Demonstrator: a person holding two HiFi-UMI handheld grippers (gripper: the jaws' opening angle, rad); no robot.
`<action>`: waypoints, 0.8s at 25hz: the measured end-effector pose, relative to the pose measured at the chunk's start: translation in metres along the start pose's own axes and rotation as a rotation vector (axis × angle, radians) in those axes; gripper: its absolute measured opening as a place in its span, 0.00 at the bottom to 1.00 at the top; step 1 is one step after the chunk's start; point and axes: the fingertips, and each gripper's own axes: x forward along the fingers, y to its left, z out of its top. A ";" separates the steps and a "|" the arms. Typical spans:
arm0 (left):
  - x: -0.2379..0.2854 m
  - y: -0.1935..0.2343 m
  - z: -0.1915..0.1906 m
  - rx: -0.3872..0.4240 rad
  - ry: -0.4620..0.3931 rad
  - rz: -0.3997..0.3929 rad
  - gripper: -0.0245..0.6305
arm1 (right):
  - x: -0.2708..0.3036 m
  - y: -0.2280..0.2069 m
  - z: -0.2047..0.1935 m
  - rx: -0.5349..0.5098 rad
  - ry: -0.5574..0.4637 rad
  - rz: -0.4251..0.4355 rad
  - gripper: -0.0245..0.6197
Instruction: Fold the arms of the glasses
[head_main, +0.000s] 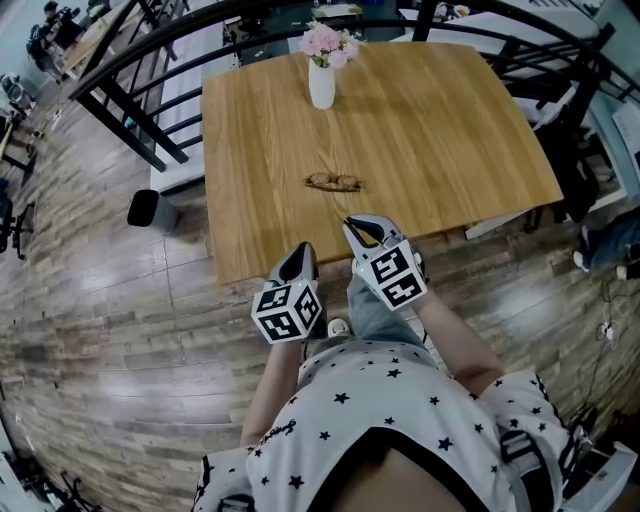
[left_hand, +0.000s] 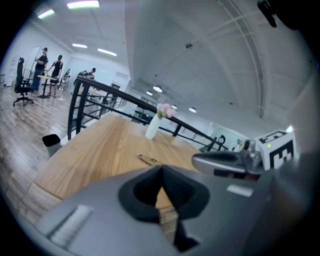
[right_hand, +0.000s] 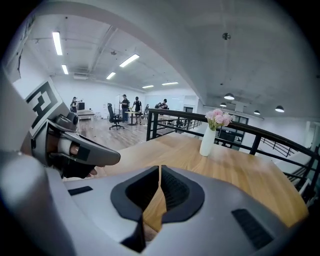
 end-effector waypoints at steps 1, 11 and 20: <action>-0.003 -0.002 -0.001 0.002 0.000 -0.002 0.05 | -0.004 0.001 0.000 0.016 -0.008 -0.003 0.08; -0.027 -0.014 -0.016 0.023 -0.006 -0.020 0.05 | -0.036 0.022 0.002 0.133 -0.100 -0.007 0.07; -0.039 -0.014 -0.025 0.031 -0.008 -0.022 0.05 | -0.051 0.036 -0.003 0.174 -0.121 -0.001 0.07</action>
